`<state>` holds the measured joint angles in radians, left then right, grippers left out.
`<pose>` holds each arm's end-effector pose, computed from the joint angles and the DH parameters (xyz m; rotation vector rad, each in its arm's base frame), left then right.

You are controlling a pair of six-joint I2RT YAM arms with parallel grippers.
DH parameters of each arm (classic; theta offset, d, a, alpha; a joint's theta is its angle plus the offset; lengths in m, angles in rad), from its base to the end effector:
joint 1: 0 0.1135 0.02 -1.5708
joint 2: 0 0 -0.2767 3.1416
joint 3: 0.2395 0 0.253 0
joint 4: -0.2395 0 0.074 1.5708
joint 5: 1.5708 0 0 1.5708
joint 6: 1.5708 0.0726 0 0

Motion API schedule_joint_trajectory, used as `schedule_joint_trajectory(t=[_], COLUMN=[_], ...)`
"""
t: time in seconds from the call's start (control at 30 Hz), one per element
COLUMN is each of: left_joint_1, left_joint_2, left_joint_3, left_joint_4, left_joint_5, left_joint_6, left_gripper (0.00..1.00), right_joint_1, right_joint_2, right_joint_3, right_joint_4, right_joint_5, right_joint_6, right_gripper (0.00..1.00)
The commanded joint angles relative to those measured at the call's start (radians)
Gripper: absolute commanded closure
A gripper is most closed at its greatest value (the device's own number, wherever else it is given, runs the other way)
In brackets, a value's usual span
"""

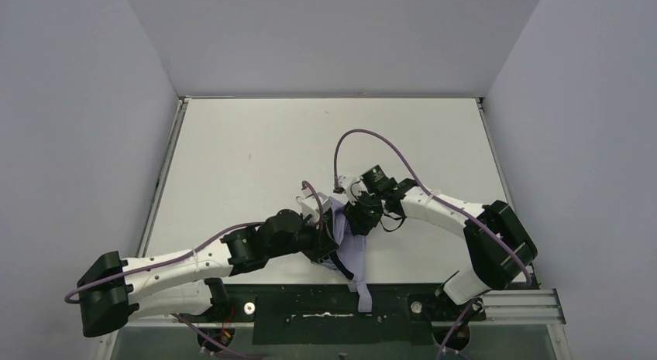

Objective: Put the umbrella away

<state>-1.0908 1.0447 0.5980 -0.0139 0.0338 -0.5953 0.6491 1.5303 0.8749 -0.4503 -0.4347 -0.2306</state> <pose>0.1178 -0.2317 0.2356 0.5649 2.1387 -1.0491 0.2229 0.2075 0.1628 -1.2727 2.3741 0.7135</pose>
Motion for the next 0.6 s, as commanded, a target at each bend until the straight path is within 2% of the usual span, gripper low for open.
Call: schedule_joint_trajectory(t=[0.0,0.17,0.23,0.3,0.43,0.57], left_joint_1=[-0.094,-0.13,-0.119,-0.098,-0.018,0.116], left_joint_2=[0.001,0.049,0.025,-0.027,-0.18,-0.313], left_joint_3=[-0.026,-0.016,0.012,0.042,0.078,-0.01], left_joint_4=[0.017,0.016,-0.058,-0.122,-0.22,-0.068], left_joint_5=[-0.021,-0.063,-0.088,-0.106,-0.194,-0.21], left_joint_6=[0.013,0.005,0.038,0.104,0.275,0.459], left_gripper=[1.0,1.0,1.0,0.81,0.59,0.34], right_joint_1=[-0.025,-0.026,-0.023,-0.021,-0.013,-0.018], right_joint_2=[0.013,0.01,0.003,-0.007,-0.017,-0.01], right_joint_3=[0.025,0.024,0.019,0.014,0.019,0.033], right_joint_4=[0.031,0.026,0.03,0.03,0.005,-0.058], right_joint_5=[0.085,0.093,0.1,0.104,0.116,0.131], right_joint_6=[0.001,-0.011,-0.025,-0.041,-0.093,-0.151], right_gripper=[0.65,0.66,0.67,0.71,0.76,0.78])
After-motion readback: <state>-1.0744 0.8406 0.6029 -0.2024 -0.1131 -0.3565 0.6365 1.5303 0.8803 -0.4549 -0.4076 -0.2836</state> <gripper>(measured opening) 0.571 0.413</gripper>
